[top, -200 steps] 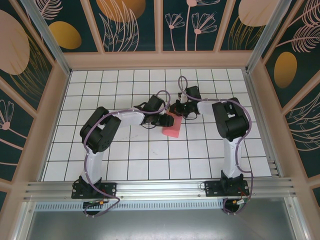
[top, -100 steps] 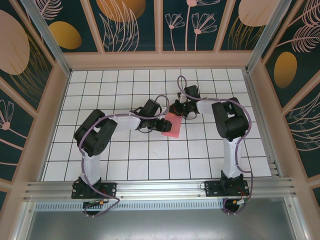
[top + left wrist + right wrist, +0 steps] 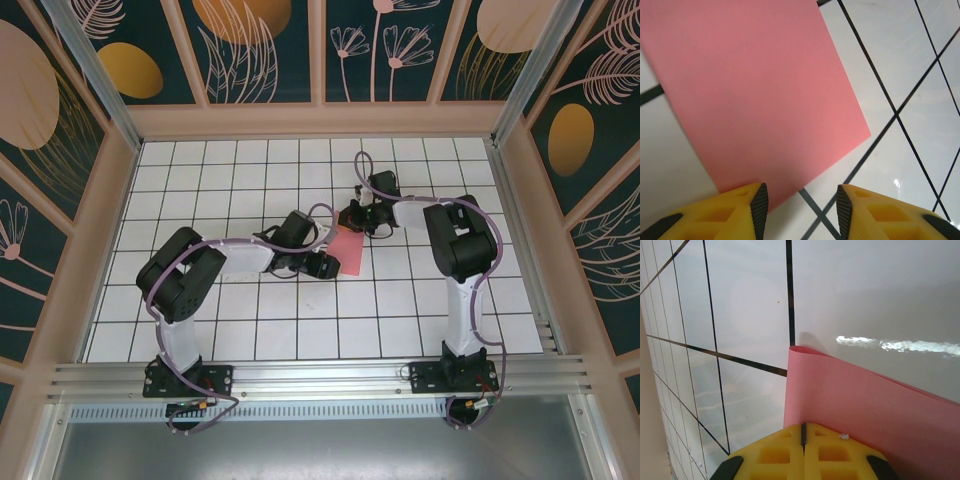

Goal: Fold a paper plane with a square sheet of paper (fold left side to right side)
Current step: First fold the square sheet of paper in half at the center of the table, then hold the square sheet of paper at the center of the table.

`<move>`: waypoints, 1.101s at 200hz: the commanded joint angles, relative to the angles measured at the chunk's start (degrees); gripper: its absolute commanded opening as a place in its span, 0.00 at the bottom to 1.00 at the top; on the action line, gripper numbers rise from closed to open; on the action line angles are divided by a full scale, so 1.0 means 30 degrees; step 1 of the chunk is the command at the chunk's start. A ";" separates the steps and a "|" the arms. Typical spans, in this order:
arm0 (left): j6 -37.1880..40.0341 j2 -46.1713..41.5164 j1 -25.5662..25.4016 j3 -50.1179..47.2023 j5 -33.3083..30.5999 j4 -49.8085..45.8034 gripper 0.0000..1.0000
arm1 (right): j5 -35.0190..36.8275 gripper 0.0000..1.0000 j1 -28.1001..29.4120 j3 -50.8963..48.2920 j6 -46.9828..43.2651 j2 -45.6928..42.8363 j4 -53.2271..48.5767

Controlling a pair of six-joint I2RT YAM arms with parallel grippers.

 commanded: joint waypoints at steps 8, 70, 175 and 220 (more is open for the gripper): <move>-0.0428 -0.0594 -0.0295 -0.1035 0.0966 -0.1865 0.46 | 0.1538 0.05 0.0159 -0.0328 -0.0316 0.0726 -0.1660; -0.0750 -0.2654 0.0651 0.0410 0.1146 -0.1935 0.52 | 0.1347 0.05 0.0264 -0.0143 -0.0462 0.0473 -0.1689; -0.1704 0.2129 0.1193 0.2783 0.1364 -0.1020 0.47 | 0.0581 0.05 0.0439 -0.0115 -0.0111 0.0076 -0.1011; -0.1235 0.2368 0.1192 0.2147 0.0453 -0.1732 0.47 | 0.0576 0.05 0.0232 -0.0981 0.0336 -0.2464 0.0202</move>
